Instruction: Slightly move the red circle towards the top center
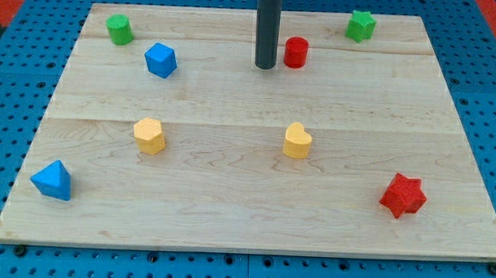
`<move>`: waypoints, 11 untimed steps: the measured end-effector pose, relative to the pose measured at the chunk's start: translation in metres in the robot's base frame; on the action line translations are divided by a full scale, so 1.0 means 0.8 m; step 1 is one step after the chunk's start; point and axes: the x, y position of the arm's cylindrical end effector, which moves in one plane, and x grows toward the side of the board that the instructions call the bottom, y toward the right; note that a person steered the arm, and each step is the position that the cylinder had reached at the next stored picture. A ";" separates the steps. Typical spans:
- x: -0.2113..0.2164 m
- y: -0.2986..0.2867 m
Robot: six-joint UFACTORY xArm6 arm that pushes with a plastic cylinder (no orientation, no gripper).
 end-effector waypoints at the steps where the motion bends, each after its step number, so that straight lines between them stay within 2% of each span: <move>1: 0.007 0.015; 2: 0.032 0.074; 3: 0.004 0.089; 5: -0.028 -0.040; 6: -0.024 -0.017; 7: 0.001 -0.011; 11: -0.009 0.007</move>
